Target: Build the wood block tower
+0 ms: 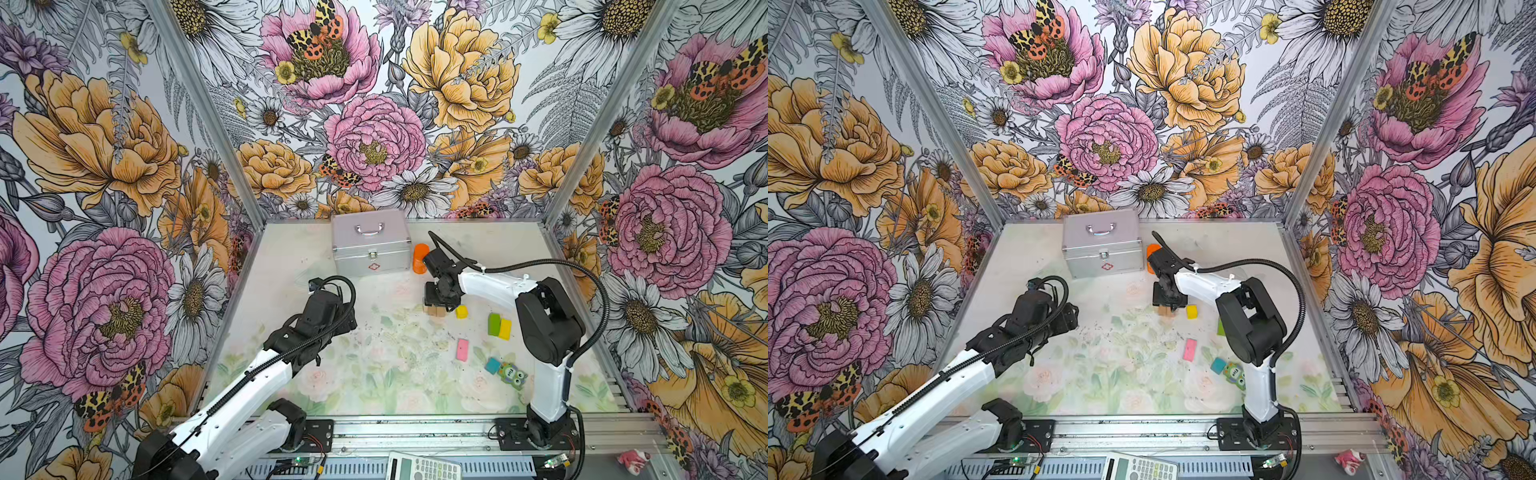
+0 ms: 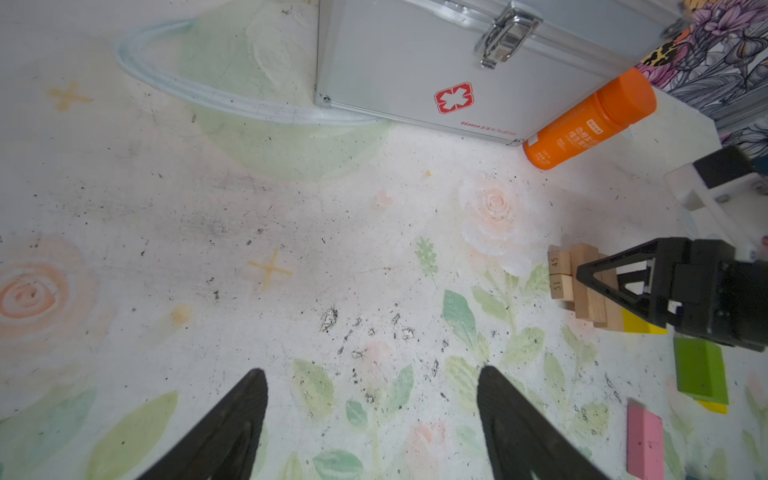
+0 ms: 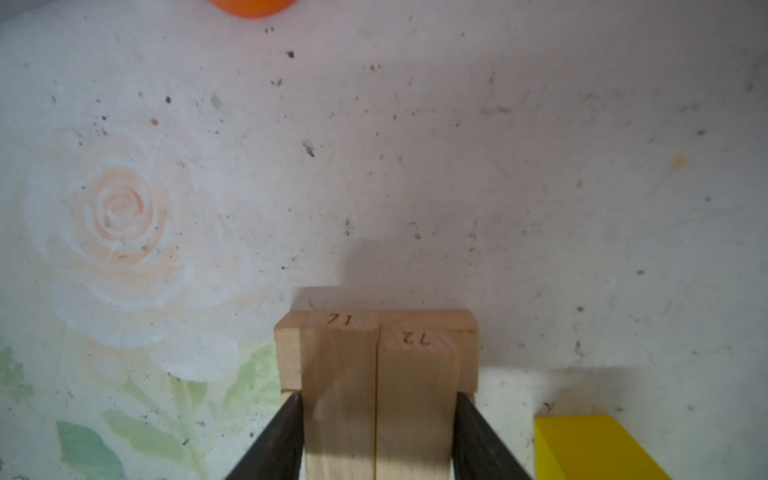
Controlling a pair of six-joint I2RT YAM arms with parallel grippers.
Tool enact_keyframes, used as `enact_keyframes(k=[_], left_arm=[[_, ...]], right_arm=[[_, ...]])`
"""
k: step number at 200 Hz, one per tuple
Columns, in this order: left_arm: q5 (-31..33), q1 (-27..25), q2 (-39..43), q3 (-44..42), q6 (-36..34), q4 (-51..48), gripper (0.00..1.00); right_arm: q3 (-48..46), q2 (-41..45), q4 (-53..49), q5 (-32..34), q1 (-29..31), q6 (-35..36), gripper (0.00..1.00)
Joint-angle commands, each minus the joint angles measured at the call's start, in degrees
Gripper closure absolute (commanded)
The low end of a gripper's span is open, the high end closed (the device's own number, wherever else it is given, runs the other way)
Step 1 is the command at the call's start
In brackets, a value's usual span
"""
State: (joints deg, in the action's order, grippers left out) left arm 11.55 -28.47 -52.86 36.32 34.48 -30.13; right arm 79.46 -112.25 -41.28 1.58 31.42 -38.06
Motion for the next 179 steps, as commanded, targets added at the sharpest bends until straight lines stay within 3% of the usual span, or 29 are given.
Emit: enact_keyframes(k=[1,179], left_arm=[[-1.6,0.8,1.1,0.5,-0.7,1.1,0.19],[-1.9,1.2,1.6,0.2,-0.2,0.9,0.2]], right_arm=[[1.8,-0.9,0.4,-0.1,-0.2,0.2,0.46],[5.3,-2.9,-2.4,1.6,-0.5,4.0,0.45]])
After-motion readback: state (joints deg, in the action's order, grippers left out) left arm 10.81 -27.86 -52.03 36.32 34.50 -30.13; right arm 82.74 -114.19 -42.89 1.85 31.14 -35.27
